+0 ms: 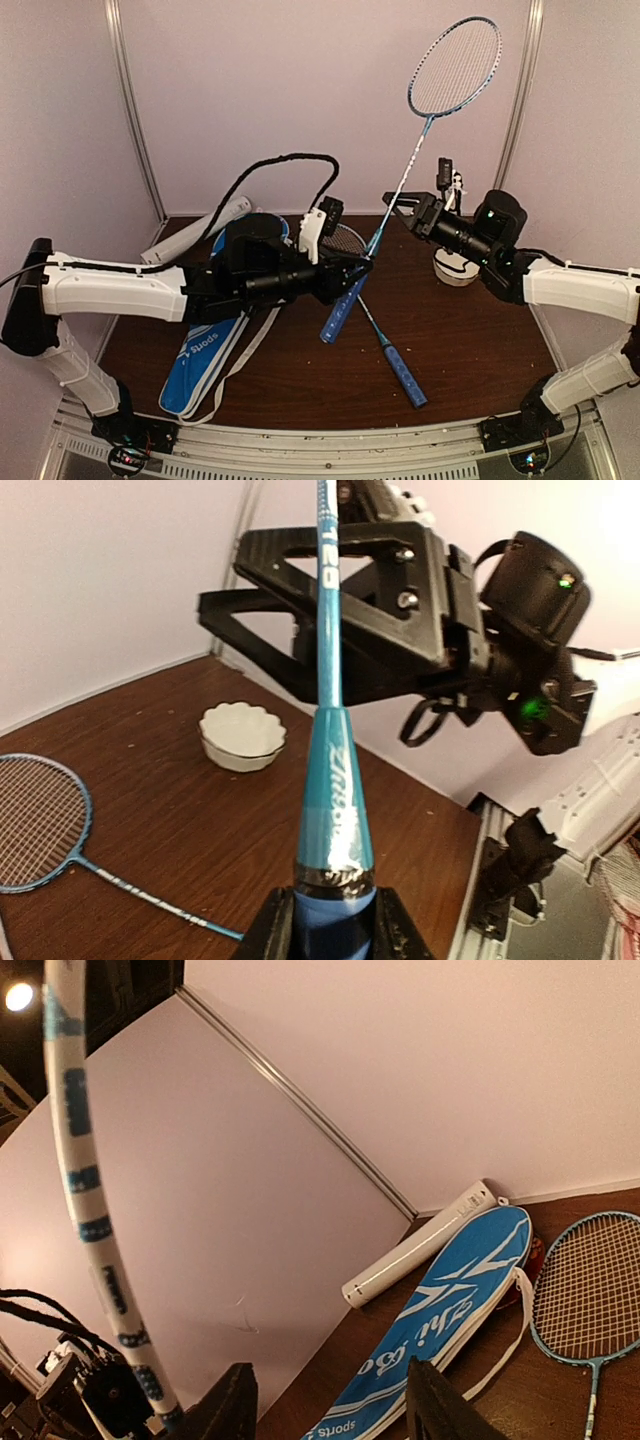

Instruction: Pack up the badminton gear

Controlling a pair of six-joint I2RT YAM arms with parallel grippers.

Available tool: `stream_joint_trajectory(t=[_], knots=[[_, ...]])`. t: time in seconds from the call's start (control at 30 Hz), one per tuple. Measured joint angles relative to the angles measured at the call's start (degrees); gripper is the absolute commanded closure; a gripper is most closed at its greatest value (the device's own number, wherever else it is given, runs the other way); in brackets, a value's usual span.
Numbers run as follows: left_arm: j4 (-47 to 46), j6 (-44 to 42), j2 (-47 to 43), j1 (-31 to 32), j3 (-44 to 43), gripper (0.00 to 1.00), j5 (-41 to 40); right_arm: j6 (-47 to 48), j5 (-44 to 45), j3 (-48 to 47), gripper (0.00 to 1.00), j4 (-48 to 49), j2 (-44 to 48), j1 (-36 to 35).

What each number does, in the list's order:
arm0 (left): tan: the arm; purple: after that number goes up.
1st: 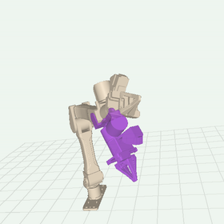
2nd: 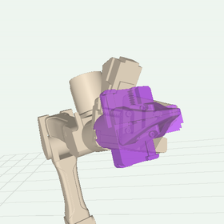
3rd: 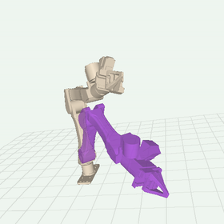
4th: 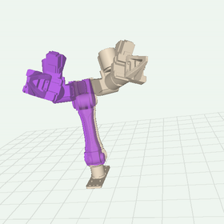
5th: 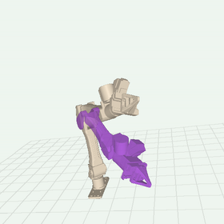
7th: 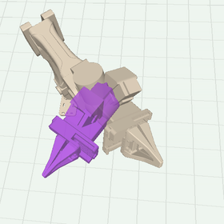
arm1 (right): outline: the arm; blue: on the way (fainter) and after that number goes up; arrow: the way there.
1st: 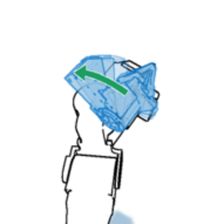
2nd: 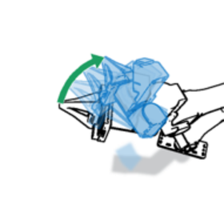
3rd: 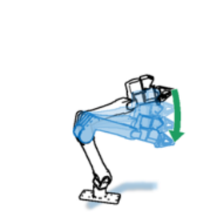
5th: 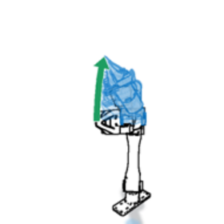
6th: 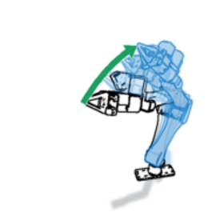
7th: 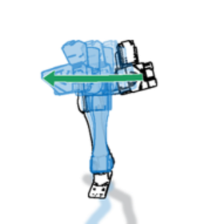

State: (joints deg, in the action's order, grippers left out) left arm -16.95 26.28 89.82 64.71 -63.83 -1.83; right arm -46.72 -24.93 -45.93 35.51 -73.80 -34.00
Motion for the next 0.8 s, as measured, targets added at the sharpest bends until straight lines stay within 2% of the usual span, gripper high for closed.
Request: stream_joint_trajectory(t=[0.17,0.37,0.53,0.8], knots=[[-7.5,1.2,-2.0,-0.1,3.1,1.00,8.4,-1.8,-6.2,0.0,0.50,7.7,0.7,0.0],[-18.0,6.0,-2.1,-2.5,6.0,1.00,17.0,-2.5,-10.9,1.3,0.40,11.5,5.3,1.8],[-26.4,11.9,-1.6,-5.4,7.5,1.00,23.5,-2.4,-14.3,2.8,0.39,12.3,9.5,3.8],[-34.2,17.0,2.3,-6.0,6.4,1.00,32.3,-5.7,-18.6,1.6,0.39,18.4,7.0,3.8]])
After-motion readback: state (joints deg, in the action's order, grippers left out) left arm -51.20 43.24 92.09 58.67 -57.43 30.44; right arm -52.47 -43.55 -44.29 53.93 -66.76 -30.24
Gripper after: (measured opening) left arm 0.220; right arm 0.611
